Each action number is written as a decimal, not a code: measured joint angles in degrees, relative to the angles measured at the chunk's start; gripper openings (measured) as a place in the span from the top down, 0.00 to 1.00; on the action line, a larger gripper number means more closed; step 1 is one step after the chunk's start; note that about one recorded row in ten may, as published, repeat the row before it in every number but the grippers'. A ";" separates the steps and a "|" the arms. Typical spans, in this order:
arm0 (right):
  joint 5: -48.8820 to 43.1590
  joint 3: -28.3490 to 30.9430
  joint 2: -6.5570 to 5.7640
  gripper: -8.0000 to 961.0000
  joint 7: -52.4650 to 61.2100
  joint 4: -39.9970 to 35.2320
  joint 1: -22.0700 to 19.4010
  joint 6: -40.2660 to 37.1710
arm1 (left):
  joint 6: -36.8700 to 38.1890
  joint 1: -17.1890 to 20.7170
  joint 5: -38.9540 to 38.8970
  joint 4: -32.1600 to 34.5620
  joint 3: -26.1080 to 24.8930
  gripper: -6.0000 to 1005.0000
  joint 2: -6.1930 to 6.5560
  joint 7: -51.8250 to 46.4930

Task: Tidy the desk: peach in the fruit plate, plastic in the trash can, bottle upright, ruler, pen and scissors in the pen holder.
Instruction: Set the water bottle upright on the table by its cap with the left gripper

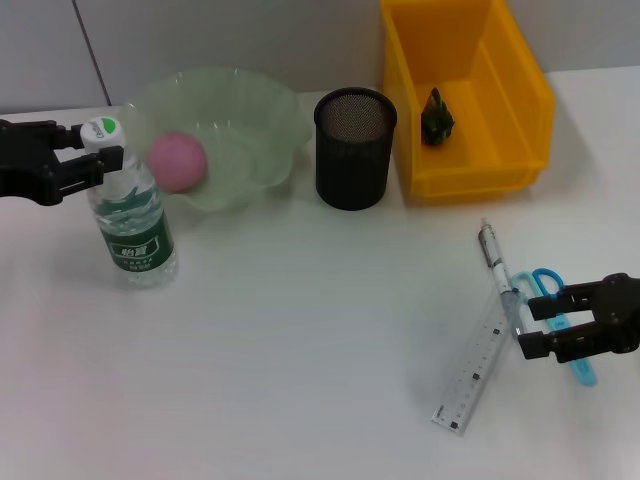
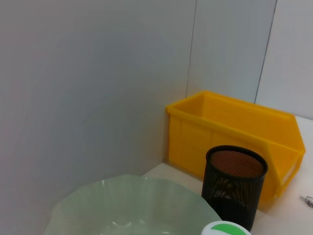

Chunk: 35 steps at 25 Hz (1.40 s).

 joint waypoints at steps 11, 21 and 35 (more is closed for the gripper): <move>0.01 0.00 0.11 0.13 -0.12 0.09 0.05 0.03 | -1.43 0.35 -0.42 -1.56 -1.95 0.48 -1.53 2.96; 0.01 0.00 0.01 0.13 -0.12 0.15 0.22 0.09 | -1.44 -0.19 -0.60 -3.06 -2.74 0.47 -1.85 4.24; 0.01 0.00 0.00 0.13 -0.12 0.61 0.22 -0.01 | -1.30 -0.20 -0.62 -3.09 -2.42 0.44 -1.97 4.24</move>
